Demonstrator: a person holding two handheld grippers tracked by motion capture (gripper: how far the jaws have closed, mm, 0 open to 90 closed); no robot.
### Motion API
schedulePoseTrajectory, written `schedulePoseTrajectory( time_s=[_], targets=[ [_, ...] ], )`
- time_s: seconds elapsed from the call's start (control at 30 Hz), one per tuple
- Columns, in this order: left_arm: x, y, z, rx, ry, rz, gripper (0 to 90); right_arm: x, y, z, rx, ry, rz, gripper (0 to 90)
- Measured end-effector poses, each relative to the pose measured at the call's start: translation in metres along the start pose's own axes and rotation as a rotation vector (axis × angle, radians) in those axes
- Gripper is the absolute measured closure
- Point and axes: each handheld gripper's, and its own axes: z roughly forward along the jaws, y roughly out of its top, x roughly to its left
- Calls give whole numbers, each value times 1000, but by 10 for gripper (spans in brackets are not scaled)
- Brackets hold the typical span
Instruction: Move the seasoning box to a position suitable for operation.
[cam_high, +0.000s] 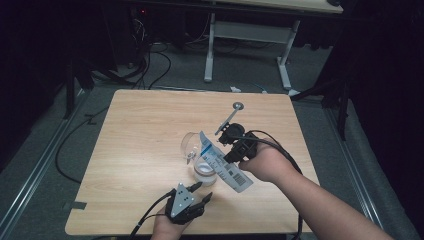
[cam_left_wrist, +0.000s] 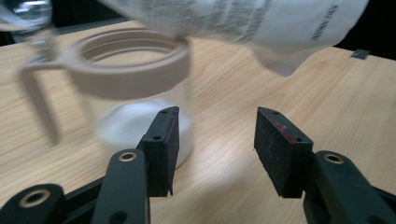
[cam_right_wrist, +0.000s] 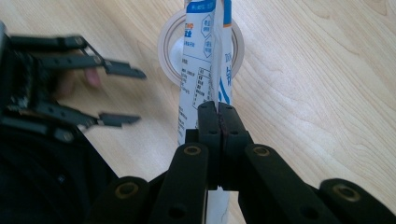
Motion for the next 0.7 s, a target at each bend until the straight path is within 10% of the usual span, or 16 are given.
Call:
schedulePoseTrajectory(
  time_s=[0.7],
  targets=[
    [64,-20,-42,17,173,-68,533,-2,-5,3,-1,-2,3,898]
  ],
)
